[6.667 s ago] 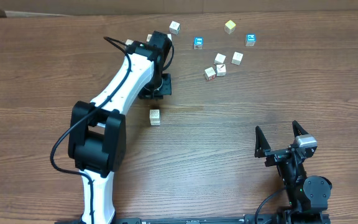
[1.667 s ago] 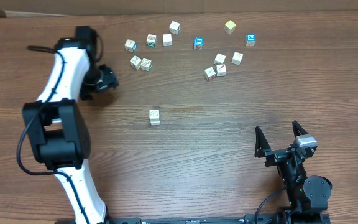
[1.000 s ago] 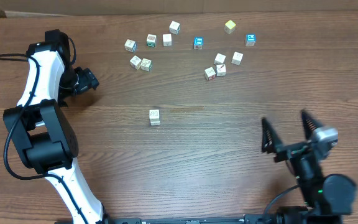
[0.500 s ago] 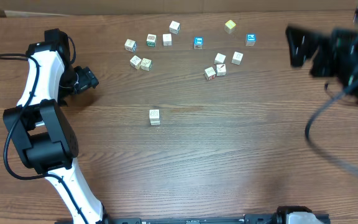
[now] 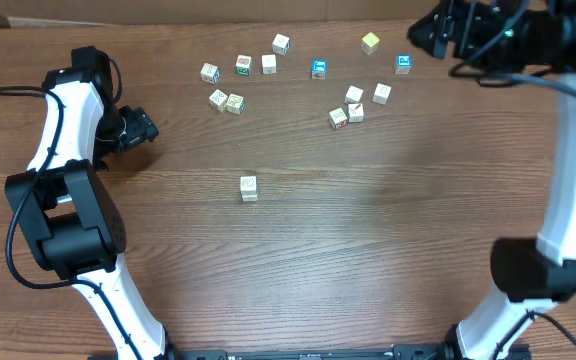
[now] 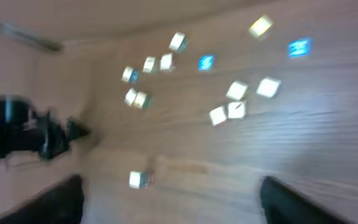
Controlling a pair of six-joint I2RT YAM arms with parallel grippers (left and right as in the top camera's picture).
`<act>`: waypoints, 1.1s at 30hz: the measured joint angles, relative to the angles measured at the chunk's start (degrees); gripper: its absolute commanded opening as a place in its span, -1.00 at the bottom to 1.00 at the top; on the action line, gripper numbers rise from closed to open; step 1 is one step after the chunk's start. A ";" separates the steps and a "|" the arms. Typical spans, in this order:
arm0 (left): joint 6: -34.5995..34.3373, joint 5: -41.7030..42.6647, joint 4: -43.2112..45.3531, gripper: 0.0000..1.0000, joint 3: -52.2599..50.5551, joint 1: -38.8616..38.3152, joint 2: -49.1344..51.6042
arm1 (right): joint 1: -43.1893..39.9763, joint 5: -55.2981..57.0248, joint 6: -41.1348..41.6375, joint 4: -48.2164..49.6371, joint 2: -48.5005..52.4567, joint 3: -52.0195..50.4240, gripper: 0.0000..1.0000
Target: Form a tower
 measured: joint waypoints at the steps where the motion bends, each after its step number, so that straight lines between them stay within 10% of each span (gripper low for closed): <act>1: 0.00 0.00 0.02 0.99 0.00 0.00 0.00 | 0.46 -0.90 0.42 -0.52 0.94 0.00 0.25; 19: 0.00 0.00 0.00 0.99 0.00 0.00 0.00 | 33.27 21.55 20.48 -2.27 13.40 -2.62 0.47; 33: 0.00 0.02 0.00 0.99 0.00 0.00 0.00 | 45.05 24.90 23.93 18.82 17.35 -24.55 0.46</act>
